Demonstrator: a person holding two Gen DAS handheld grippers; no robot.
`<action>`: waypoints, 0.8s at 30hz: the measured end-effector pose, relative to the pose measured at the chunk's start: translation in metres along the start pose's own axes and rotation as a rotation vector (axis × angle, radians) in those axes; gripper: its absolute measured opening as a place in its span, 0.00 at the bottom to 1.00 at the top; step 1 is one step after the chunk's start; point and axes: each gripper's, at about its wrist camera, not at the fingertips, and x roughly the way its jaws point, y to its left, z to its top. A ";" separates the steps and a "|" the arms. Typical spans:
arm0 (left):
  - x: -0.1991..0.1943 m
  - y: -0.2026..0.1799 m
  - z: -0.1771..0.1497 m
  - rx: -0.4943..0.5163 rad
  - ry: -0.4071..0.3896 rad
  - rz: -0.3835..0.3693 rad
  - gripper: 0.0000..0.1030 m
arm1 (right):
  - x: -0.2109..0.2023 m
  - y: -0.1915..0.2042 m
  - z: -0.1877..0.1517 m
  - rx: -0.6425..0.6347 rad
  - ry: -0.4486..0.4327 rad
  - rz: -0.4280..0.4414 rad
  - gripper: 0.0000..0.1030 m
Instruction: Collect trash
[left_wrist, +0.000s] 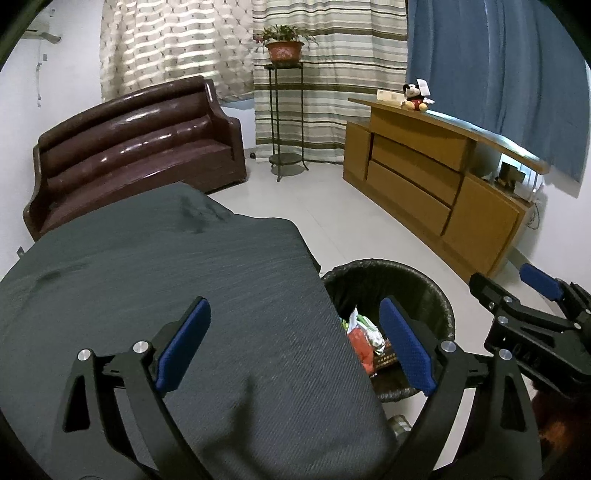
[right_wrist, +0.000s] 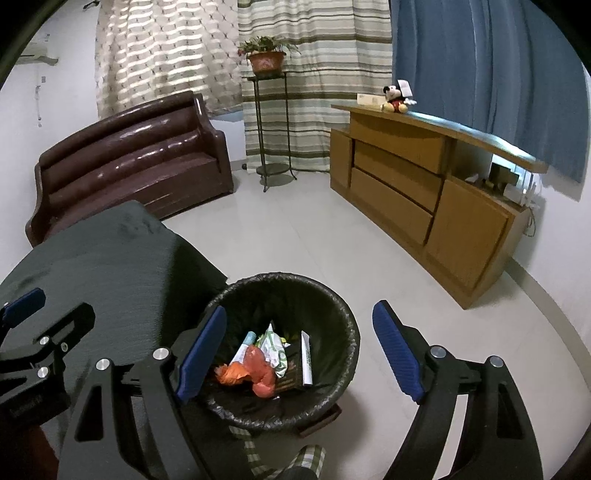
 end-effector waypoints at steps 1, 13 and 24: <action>-0.005 0.001 -0.001 -0.003 -0.004 0.001 0.88 | -0.004 0.001 0.000 -0.004 -0.006 0.000 0.77; -0.044 0.015 -0.011 -0.020 -0.049 0.017 0.88 | -0.040 0.017 -0.008 -0.042 -0.056 0.011 0.77; -0.069 0.023 -0.017 -0.039 -0.077 0.020 0.88 | -0.061 0.027 -0.011 -0.058 -0.089 0.020 0.77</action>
